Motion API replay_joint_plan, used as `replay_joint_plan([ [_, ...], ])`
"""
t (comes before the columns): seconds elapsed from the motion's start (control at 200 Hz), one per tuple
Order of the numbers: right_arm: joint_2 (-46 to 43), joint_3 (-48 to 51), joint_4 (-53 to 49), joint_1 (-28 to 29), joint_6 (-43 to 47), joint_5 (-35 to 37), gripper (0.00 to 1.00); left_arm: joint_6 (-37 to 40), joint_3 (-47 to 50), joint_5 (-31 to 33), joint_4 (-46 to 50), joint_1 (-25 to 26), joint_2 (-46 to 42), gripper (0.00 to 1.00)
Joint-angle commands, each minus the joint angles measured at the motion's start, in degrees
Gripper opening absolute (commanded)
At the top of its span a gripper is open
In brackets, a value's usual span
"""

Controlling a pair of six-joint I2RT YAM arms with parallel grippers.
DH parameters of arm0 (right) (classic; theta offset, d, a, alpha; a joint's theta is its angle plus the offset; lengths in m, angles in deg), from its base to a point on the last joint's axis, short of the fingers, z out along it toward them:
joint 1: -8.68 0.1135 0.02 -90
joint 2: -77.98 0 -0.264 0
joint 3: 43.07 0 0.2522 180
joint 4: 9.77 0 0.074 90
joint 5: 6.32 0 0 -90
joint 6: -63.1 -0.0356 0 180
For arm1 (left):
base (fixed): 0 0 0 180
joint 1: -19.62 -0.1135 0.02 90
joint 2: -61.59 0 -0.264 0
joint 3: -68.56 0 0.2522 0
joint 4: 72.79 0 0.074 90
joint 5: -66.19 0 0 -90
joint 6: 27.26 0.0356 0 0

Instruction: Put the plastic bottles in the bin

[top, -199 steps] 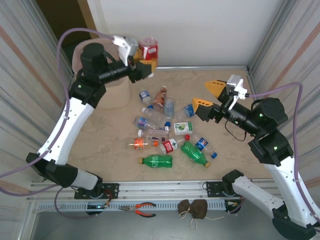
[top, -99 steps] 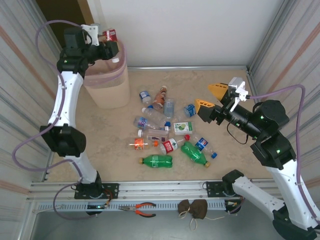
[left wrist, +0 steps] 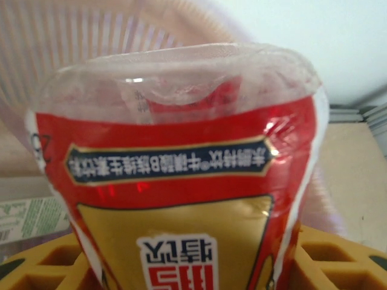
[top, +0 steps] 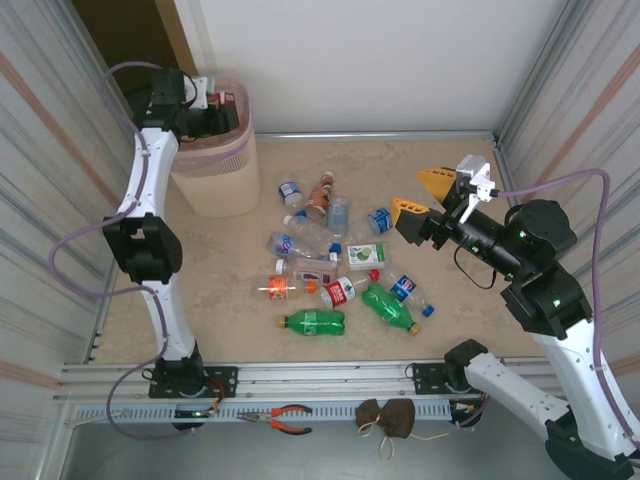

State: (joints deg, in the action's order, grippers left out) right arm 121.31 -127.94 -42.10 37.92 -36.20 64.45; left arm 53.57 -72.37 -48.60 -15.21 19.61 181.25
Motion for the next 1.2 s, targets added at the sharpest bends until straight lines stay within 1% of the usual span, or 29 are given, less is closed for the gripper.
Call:
replay_joint_plan([
  [0.0, -1.0, -0.4, -0.2, -0.3, 1.4, 1.1, 0.77, 1.4, -0.2, -0.3, 2.3, 0.1, 2.0, 0.52],
  [0.346, -1.5, 0.3, -0.7, -0.3, 1.4, 1.8, 0.77, 2.6, 1.5, 0.6, 4.1, 0.2, 8.2, 0.56],
  [0.586, -1.7, 0.5, -0.9, -0.4, 1.4, 2.2, 0.77, 2.4, 1.3, 0.8, 4.4, 0.2, 9.5, 0.71],
  [0.757, -1.8, 0.5, -1.0, -0.4, 1.5, 2.3, 0.77, 2.3, 0.8, 1.1, 3.9, 0.2, 8.2, 0.76],
  [0.977, -1.8, 0.2, -1.8, -0.4, 1.4, 2.6, 0.77, 2.4, -0.4, 1.1, 3.7, 0.1, 5.8, 0.77],
  [1.197, -0.6, -0.5, -5.0, -0.4, 1.0, 5.8, 0.76, 1.5, -2.6, -0.5, 3.2, 0.1, 2.9, 0.77],
])
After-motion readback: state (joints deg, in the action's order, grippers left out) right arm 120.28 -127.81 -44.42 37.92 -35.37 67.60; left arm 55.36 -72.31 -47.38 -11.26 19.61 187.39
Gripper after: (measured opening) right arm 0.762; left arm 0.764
